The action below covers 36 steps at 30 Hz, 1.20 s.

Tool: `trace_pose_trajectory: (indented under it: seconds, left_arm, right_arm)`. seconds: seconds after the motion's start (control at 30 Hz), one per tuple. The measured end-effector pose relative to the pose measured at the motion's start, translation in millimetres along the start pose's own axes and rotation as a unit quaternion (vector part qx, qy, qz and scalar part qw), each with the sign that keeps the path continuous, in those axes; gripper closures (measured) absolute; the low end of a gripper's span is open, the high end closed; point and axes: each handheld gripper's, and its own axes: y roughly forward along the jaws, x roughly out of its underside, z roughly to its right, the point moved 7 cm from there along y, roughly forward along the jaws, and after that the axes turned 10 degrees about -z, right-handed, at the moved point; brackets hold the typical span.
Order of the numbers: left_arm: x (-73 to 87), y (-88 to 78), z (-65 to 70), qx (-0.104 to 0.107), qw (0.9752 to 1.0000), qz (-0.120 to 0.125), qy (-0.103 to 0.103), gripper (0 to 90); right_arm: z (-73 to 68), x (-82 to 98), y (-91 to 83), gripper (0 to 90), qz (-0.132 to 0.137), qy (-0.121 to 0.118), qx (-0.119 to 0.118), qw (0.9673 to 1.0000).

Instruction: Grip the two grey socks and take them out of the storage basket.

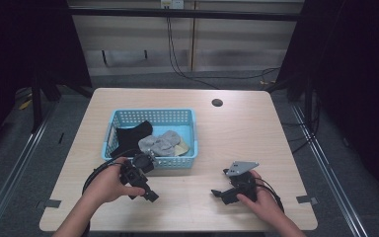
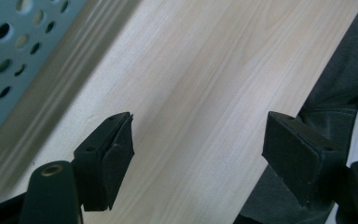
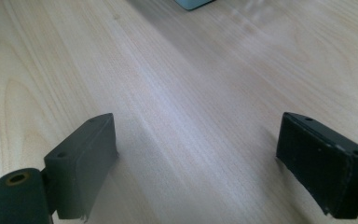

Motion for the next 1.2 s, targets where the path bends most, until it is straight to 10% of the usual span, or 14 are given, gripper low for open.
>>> trace_pose_trajectory:
  seconds: [0.83,1.2]
  left_arm:
    - [-30.4,-55.3,-37.6,-0.034,0.9981,0.036,-0.036,24.0]
    - [-46.7,-54.3,-86.8,-0.063,0.9888,0.076,-0.112,24.0]
  right_arm:
    - [0.0,-0.1,0.0,11.6,0.002,0.002,0.002,1.0000]
    - [0.0,-0.1,0.0,11.6,0.002,0.002,0.002,1.0000]
